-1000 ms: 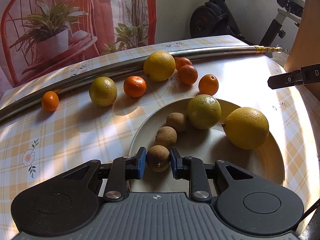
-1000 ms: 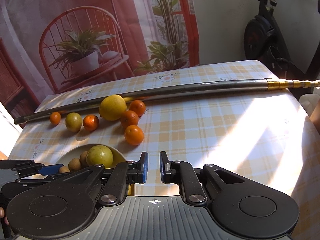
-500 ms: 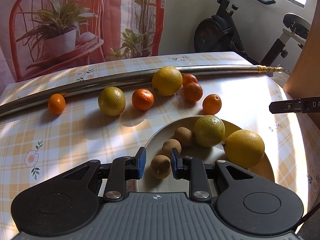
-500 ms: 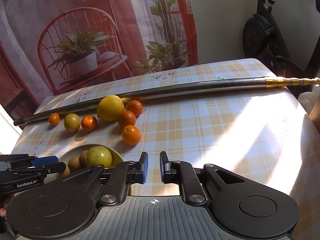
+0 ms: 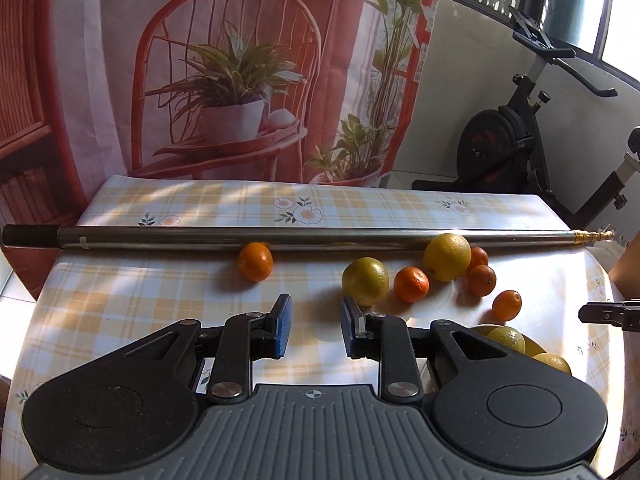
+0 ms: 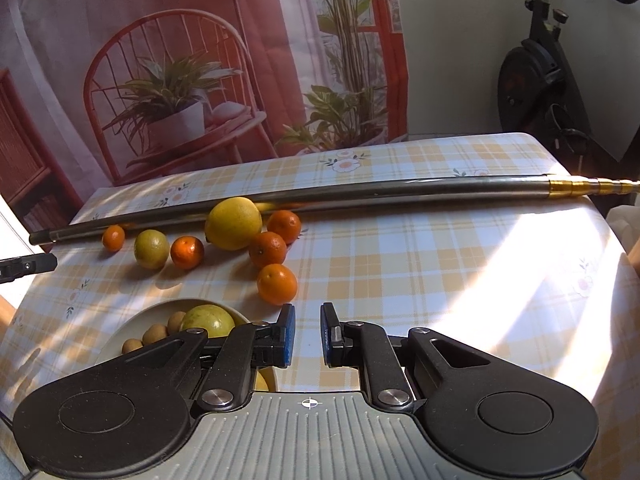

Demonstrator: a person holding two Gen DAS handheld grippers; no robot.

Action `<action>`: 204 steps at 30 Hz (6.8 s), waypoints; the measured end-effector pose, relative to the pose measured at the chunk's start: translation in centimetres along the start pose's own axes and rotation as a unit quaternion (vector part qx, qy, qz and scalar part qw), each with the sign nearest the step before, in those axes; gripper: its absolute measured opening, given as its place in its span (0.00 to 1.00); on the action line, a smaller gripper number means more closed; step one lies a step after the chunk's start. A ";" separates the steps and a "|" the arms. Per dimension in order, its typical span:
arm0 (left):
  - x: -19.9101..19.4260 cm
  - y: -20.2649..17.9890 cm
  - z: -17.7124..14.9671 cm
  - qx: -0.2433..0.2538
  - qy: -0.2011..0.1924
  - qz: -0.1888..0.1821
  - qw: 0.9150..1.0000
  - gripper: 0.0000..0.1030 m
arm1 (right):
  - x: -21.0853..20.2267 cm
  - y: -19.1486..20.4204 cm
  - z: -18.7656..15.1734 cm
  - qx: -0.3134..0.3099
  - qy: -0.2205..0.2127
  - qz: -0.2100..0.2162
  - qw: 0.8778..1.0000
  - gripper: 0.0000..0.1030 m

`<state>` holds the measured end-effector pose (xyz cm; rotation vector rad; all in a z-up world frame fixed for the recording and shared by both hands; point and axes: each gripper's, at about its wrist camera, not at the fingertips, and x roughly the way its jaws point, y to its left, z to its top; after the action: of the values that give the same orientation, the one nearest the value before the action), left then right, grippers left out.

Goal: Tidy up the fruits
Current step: 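Move both grippers from the plate toward the orange tangerines, then grasp an orange tangerine with the right gripper, then lower the tangerine onto the plate and open the right gripper, then move the left gripper to a second orange tangerine and close on it, then grasp the yellow lemon with the right gripper while the left holds the tangerine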

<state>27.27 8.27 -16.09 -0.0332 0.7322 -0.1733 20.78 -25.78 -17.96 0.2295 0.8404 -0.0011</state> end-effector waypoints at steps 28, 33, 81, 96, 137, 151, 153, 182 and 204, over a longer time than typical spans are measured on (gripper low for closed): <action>2.6 2.5 -0.1 -0.043 0.020 0.003 0.999 0.27 | 9.8 2.6 3.1 -0.024 0.068 0.008 0.997 0.30; 2.7 2.2 -0.7 -0.045 0.027 -0.004 0.999 0.27 | 10.4 2.3 3.2 -0.012 0.072 0.008 0.997 0.31; -2.0 -6.4 -4.3 0.026 0.009 -0.072 0.997 0.27 | -0.4 4.7 -5.7 -0.011 0.126 0.049 0.991 0.30; -2.2 -6.0 -4.5 0.013 0.013 -0.073 0.997 0.27 | 1.7 4.8 -5.3 -0.036 0.131 0.035 0.990 0.30; -1.6 -3.5 0.8 0.006 -0.009 -0.024 1.000 0.27 | -0.8 0.7 2.4 0.015 -0.009 0.007 1.000 0.28; 5.4 -8.5 1.4 0.062 0.026 -0.094 0.993 0.27 | 2.7 -0.7 2.3 0.038 0.007 0.005 0.999 0.28; 6.6 -9.4 1.3 0.085 0.032 -0.098 0.991 0.27 | 3.0 -1.0 2.3 0.047 0.009 0.009 0.999 0.28; 13.2 -11.8 1.2 0.194 0.080 -0.062 0.976 0.37 | 4.3 -2.9 1.5 0.070 0.023 0.003 0.997 0.28; 2.8 -5.2 0.7 0.023 -0.017 -0.053 0.998 0.37 | 6.2 5.3 5.4 -0.119 -0.061 0.048 0.990 0.30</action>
<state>29.02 2.68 -16.92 -0.0315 0.6922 -0.2903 29.36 -21.12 -18.02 0.0441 0.6997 0.1722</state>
